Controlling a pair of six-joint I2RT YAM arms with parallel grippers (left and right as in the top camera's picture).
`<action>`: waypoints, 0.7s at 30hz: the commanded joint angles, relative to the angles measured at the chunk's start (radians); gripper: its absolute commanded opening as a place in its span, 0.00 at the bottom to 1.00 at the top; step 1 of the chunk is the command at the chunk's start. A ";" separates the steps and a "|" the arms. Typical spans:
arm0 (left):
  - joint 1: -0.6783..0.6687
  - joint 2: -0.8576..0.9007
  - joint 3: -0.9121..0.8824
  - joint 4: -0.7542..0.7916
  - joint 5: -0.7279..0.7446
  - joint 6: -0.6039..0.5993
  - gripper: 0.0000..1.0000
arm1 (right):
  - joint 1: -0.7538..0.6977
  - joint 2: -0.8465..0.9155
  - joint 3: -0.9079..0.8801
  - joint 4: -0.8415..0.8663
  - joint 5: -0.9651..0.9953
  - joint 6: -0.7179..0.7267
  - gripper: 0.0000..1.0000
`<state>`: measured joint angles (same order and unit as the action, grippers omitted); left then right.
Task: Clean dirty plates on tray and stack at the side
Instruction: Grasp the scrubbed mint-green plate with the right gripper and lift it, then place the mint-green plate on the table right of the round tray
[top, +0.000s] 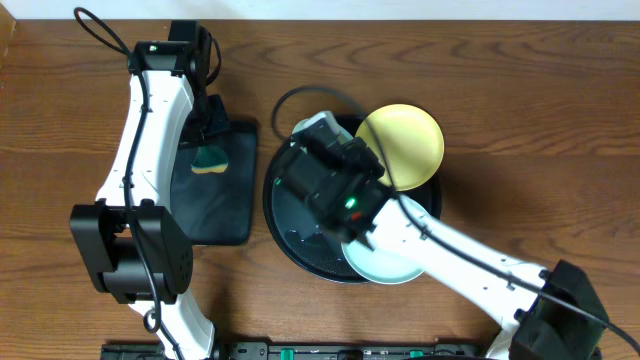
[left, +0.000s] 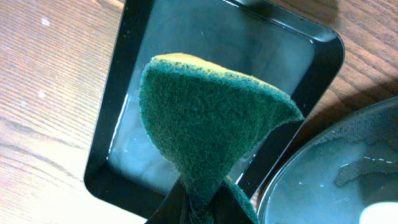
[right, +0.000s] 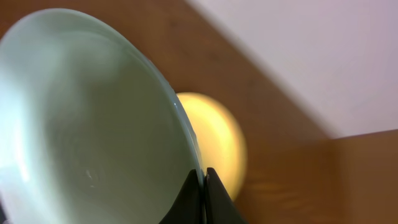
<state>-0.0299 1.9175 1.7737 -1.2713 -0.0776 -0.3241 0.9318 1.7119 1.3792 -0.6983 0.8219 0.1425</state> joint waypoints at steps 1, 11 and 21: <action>0.002 -0.016 0.024 -0.001 -0.010 0.016 0.07 | -0.086 -0.047 0.016 0.004 -0.401 0.115 0.01; 0.002 -0.016 0.024 -0.011 -0.010 0.016 0.08 | -0.455 -0.213 0.016 -0.052 -0.906 0.117 0.01; 0.002 -0.016 0.024 -0.011 -0.010 0.016 0.07 | -0.912 -0.297 0.010 -0.278 -0.871 0.087 0.01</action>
<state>-0.0299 1.9175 1.7737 -1.2781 -0.0780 -0.3168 0.1162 1.4181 1.3792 -0.9508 -0.0299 0.2481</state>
